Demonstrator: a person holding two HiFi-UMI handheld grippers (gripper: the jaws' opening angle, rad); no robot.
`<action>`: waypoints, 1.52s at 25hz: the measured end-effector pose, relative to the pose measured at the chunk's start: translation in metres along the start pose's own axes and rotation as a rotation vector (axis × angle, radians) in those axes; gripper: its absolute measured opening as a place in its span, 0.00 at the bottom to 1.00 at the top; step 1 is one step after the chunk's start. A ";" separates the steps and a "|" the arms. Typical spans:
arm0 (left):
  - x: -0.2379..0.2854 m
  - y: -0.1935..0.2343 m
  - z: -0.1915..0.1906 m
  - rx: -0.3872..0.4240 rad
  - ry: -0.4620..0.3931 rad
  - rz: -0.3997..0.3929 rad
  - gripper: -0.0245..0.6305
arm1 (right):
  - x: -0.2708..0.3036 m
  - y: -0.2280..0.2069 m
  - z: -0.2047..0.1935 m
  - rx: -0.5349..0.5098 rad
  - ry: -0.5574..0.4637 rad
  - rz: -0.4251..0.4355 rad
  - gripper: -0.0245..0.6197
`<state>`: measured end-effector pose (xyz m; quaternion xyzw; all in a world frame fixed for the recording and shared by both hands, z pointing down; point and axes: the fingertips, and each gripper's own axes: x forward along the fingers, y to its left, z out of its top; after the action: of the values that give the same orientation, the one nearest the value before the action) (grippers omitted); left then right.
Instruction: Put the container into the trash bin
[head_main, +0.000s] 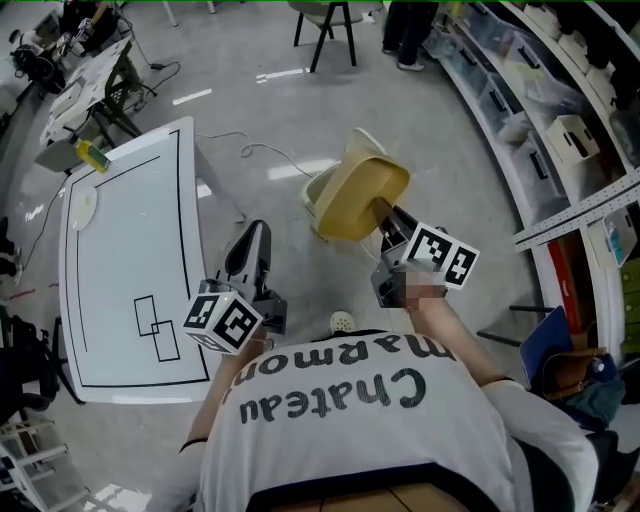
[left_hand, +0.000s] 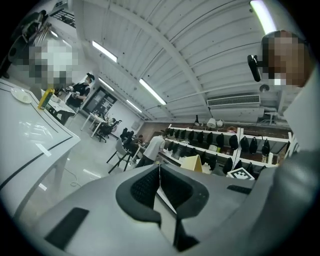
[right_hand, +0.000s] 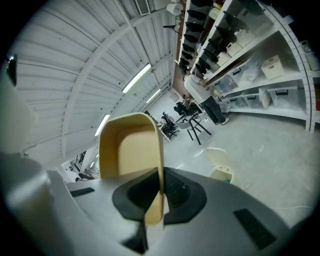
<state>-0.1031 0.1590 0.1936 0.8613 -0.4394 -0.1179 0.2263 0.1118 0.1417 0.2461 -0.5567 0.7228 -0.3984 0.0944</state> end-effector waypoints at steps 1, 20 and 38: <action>0.009 0.001 0.000 -0.003 -0.006 0.004 0.08 | 0.007 -0.003 0.008 -0.001 0.003 0.006 0.09; 0.111 0.015 -0.022 -0.022 -0.001 0.067 0.08 | 0.077 -0.064 0.069 0.002 0.062 0.046 0.09; 0.113 0.017 -0.066 0.005 0.142 0.078 0.08 | 0.061 -0.135 0.035 0.171 0.065 -0.069 0.09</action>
<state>-0.0224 0.0781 0.2585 0.8503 -0.4558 -0.0467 0.2591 0.2087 0.0629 0.3338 -0.5579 0.6693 -0.4794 0.1043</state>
